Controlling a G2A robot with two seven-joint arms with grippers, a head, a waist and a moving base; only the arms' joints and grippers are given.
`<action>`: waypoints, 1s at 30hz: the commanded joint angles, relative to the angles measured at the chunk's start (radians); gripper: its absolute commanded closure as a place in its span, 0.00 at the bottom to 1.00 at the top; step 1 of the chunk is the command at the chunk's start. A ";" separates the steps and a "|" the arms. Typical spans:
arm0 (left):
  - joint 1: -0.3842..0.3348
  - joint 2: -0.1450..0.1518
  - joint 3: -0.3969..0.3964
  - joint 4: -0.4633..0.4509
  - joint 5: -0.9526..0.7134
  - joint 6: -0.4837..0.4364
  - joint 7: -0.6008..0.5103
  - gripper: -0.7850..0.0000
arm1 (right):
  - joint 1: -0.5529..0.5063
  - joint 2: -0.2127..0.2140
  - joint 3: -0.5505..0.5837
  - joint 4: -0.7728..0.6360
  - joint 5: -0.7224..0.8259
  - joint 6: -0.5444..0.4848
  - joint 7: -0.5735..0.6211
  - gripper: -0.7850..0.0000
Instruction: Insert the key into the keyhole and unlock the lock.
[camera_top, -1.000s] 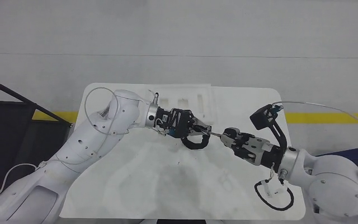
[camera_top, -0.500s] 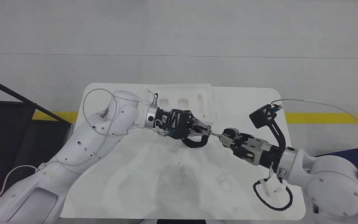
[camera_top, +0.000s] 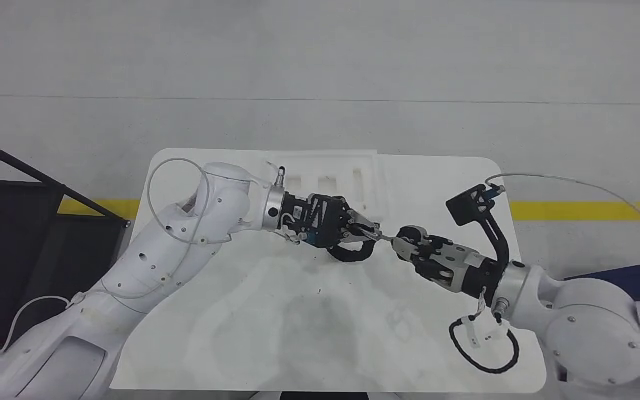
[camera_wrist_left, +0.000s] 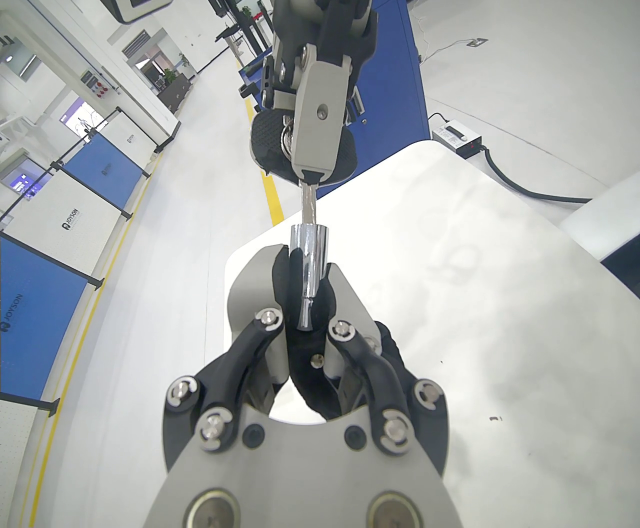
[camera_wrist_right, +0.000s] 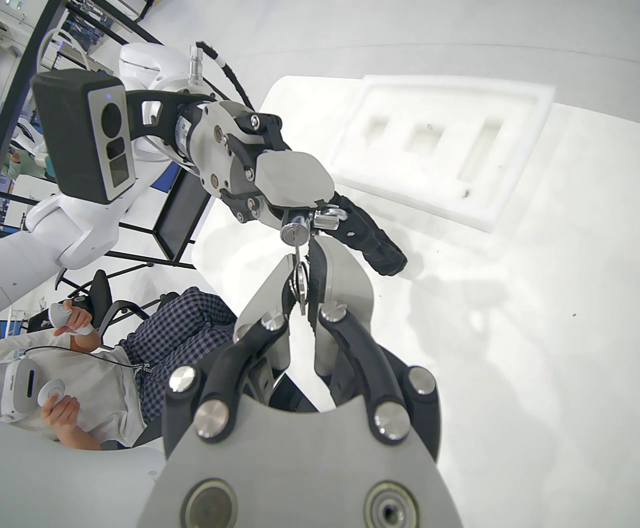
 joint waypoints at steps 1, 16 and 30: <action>0.001 -0.001 -0.003 -0.003 -0.004 -0.001 -0.007 1.00 | 0.003 0.000 -0.005 0.000 0.000 0.006 -0.001 1.00; 0.012 -0.007 -0.014 0.005 -0.025 -0.011 0.022 1.00 | 0.016 0.004 -0.007 0.000 0.034 0.019 -0.014 0.00; 0.055 0.012 -0.043 0.025 -0.380 -0.050 -0.200 1.00 | 0.006 0.021 0.064 0.038 0.038 -0.377 -0.025 0.00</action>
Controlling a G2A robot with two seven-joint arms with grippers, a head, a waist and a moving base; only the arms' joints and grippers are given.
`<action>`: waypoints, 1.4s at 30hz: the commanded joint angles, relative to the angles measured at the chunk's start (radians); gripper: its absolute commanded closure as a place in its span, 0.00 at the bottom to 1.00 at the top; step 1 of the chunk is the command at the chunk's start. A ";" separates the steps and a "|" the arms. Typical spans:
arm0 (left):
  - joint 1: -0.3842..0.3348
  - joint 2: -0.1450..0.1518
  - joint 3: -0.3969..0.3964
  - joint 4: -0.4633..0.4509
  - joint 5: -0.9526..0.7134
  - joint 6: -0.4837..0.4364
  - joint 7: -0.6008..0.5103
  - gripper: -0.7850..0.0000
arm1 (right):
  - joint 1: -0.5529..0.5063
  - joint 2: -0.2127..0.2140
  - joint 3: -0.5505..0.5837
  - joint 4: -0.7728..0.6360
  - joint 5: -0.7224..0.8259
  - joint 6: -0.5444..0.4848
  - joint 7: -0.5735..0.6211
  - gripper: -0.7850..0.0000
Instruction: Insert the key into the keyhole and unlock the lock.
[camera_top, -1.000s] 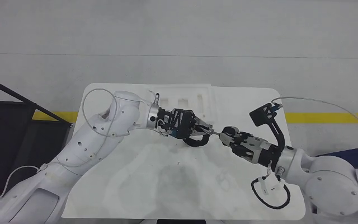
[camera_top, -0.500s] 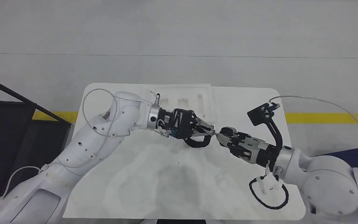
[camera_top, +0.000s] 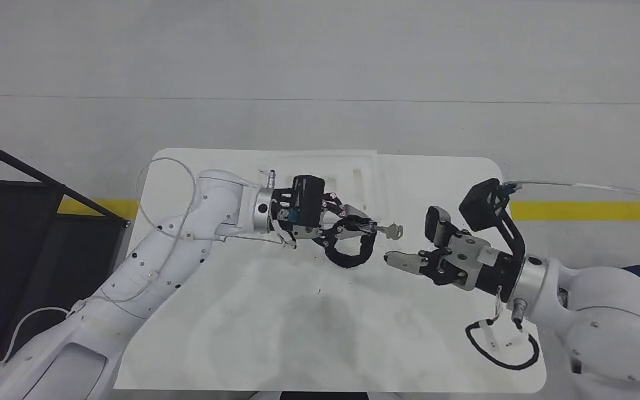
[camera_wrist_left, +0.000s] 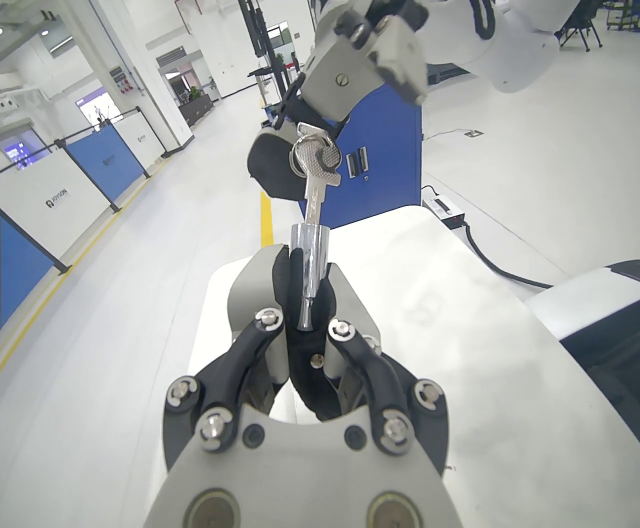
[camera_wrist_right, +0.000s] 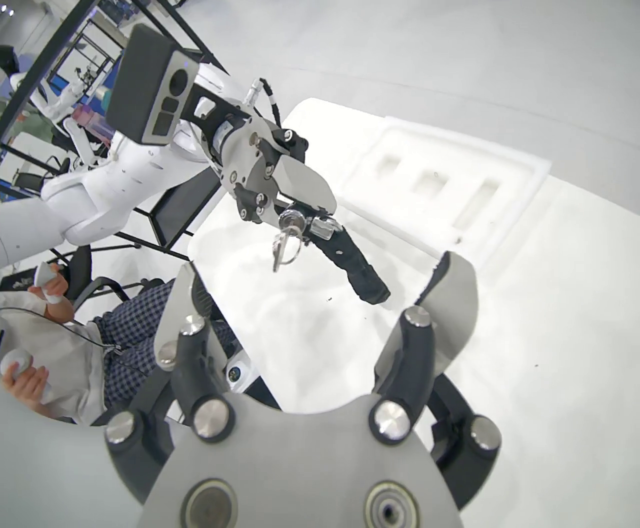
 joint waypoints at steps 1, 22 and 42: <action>-0.002 0.008 -0.002 -0.011 -0.074 0.000 -0.090 1.00 | -0.004 0.003 0.004 0.008 -0.025 -0.102 -0.016 0.00; -0.098 0.024 0.017 -0.130 -0.545 0.076 -0.839 1.00 | -0.083 0.001 -0.127 -0.023 -0.406 -0.288 -0.258 0.00; -0.098 0.014 0.014 -0.148 -0.565 0.080 -0.898 1.00 | -0.089 0.002 -0.144 -0.030 -0.460 -0.249 -0.283 0.00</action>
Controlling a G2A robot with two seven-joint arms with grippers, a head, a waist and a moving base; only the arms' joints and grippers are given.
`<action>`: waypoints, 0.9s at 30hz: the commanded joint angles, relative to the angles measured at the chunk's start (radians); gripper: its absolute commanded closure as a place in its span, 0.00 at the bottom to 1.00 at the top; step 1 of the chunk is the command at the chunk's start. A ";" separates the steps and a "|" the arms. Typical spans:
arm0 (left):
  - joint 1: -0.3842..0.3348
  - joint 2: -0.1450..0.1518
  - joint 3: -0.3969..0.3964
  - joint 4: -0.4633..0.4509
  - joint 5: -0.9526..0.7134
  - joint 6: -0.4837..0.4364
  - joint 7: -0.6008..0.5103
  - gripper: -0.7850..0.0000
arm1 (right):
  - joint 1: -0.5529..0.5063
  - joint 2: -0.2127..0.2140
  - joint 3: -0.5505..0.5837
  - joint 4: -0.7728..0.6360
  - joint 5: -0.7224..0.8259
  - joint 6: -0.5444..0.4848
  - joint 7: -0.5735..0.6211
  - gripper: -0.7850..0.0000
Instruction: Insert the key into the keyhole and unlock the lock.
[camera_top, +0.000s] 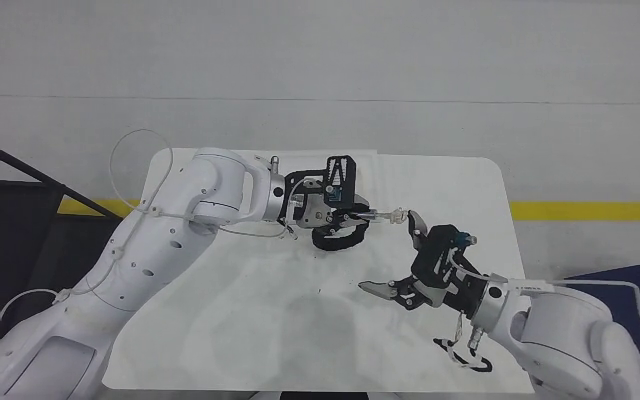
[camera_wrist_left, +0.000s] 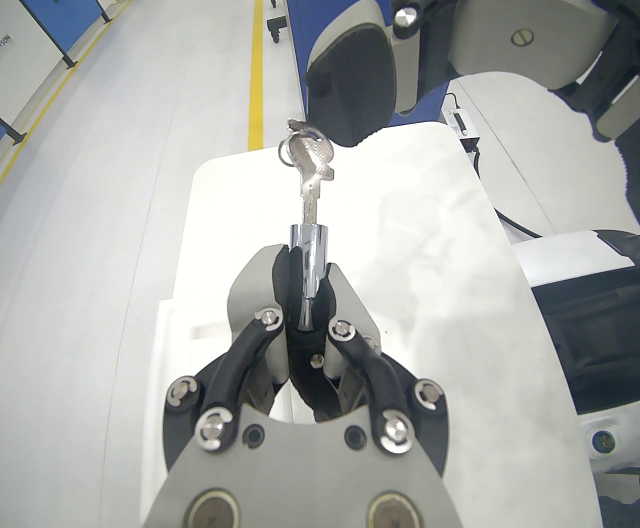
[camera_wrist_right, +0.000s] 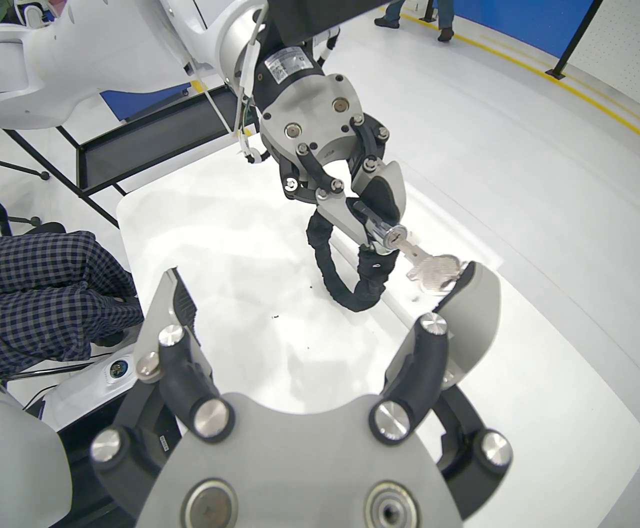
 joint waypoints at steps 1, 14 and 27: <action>0.000 -0.001 0.003 -0.002 -0.003 -0.005 -0.003 1.00 | 0.000 0.000 -0.001 0.000 -0.003 0.001 0.002 0.00; -0.003 -0.010 -0.002 -0.006 0.018 -0.006 0.003 1.00 | 0.031 0.000 -0.049 0.006 -0.002 0.012 0.039 0.00; -0.006 -0.019 -0.002 0.001 0.063 -0.026 0.023 1.00 | 0.046 0.001 -0.055 0.018 0.034 0.018 0.059 0.00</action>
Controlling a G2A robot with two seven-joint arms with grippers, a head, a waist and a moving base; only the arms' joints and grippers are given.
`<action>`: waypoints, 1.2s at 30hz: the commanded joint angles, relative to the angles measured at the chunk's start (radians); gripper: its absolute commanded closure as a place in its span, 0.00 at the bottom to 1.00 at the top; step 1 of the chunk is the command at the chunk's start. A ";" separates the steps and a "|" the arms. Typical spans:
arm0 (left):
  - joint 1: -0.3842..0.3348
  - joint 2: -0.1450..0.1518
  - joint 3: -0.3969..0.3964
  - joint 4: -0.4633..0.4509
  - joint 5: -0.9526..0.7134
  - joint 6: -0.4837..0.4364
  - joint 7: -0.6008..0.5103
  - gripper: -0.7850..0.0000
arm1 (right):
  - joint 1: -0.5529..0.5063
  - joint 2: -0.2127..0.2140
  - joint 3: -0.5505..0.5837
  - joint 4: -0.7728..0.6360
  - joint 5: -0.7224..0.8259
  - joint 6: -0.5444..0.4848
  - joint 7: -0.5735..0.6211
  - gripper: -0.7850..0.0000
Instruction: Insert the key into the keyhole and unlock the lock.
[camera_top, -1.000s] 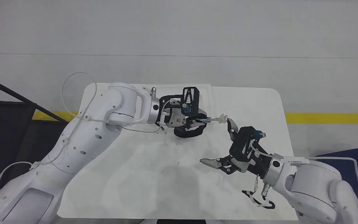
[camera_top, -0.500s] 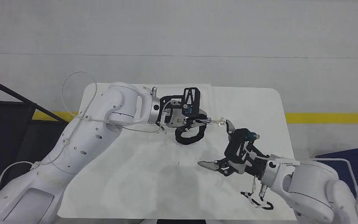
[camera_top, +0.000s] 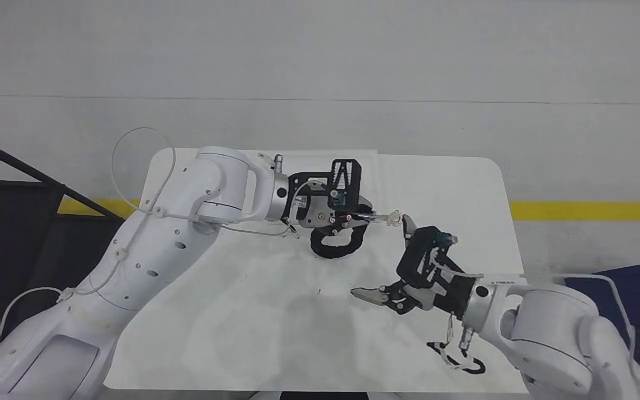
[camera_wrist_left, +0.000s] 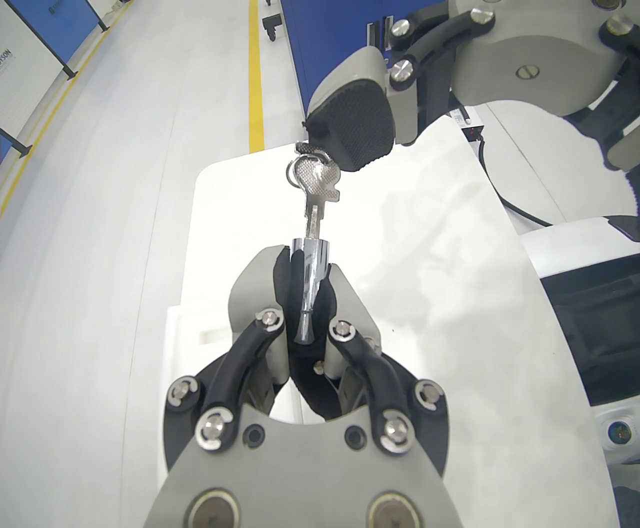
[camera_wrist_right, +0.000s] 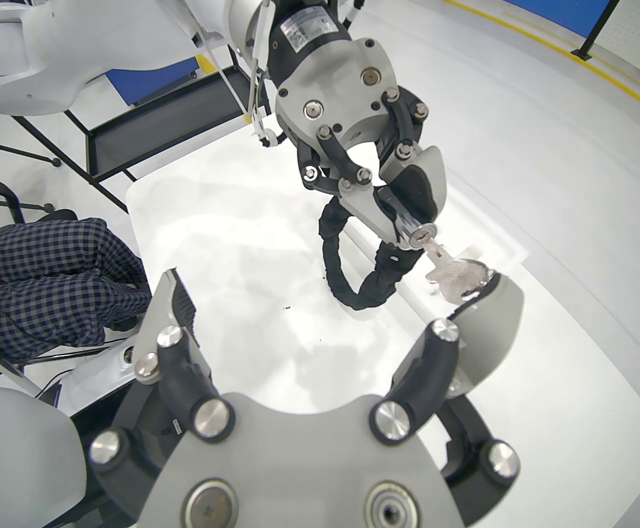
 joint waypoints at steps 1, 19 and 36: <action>-0.001 -0.001 0.002 0.003 0.006 -0.006 -0.001 1.00 | 0.002 0.001 0.013 0.007 0.001 0.003 -0.007 0.00; 0.024 0.030 -0.045 -0.038 -0.087 -0.060 -0.127 1.00 | 0.017 0.017 0.083 0.050 -0.010 -0.162 0.019 0.00; -0.010 0.053 -0.022 -0.093 -0.293 -0.047 -0.312 1.00 | 0.050 0.025 0.075 0.054 -0.221 -0.386 -0.112 0.00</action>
